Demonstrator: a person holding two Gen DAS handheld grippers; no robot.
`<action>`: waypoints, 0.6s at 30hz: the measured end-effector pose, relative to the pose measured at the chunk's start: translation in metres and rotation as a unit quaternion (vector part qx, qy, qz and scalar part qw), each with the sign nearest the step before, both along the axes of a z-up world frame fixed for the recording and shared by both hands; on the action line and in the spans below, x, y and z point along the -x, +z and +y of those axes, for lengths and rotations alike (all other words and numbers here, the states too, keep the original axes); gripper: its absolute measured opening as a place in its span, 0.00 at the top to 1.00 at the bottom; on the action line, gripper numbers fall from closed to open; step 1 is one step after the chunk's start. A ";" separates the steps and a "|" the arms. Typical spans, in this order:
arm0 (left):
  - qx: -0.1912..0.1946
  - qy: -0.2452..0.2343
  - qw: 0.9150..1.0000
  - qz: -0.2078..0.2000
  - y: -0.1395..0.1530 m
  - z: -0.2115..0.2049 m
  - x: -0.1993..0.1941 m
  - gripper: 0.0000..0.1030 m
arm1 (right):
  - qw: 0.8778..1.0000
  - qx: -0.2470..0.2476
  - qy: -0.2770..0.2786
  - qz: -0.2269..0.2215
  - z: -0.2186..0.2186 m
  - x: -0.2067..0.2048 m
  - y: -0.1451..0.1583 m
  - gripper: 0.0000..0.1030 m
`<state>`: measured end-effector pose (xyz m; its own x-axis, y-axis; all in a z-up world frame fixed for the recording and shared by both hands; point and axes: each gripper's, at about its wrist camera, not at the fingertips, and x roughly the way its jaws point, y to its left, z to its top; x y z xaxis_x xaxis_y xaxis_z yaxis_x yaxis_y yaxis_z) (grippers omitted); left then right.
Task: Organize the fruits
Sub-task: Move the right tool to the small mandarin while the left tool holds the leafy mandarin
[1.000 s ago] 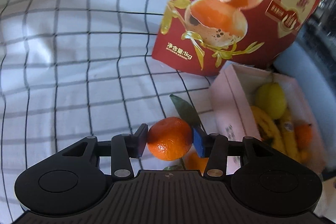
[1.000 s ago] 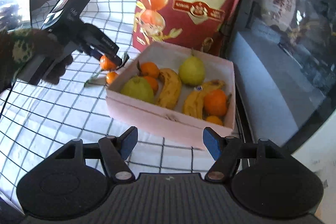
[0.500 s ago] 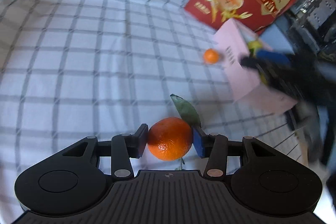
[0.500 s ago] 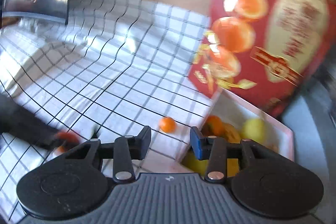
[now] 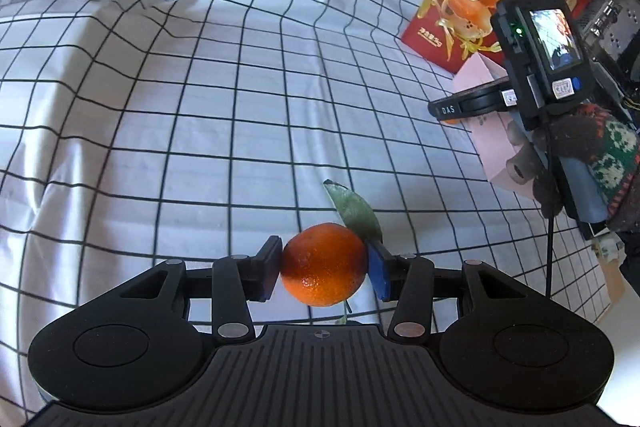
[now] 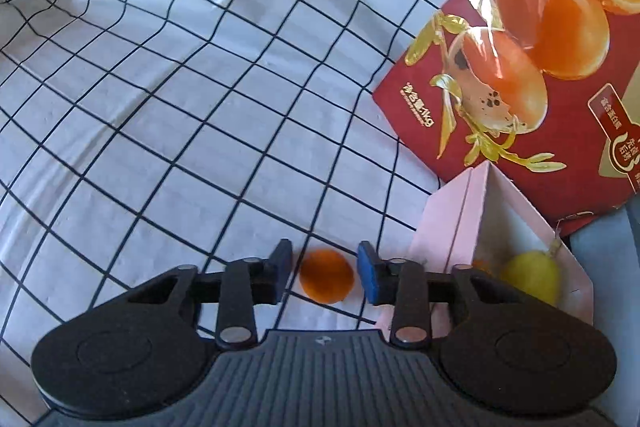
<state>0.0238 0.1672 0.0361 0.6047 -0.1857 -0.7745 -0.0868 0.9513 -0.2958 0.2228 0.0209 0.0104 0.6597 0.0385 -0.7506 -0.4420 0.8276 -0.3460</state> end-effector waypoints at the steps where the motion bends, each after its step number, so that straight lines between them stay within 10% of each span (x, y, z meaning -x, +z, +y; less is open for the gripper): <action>1: 0.001 -0.002 1.000 0.000 0.000 0.001 0.000 0.51 | 1.000 -0.002 0.002 -0.001 0.000 0.003 0.001 0.72; 18: 0.068 -0.072 0.995 0.016 -0.020 -0.024 -0.046 0.51 | 0.988 -0.151 0.027 0.020 -0.064 0.161 0.003 0.73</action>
<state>0.0695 0.1431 0.0161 0.5400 -0.3738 -0.7541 0.0368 0.9056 -0.4225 0.0615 -0.0432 0.0131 0.6209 0.2981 -0.7250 -0.4962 0.8655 -0.0690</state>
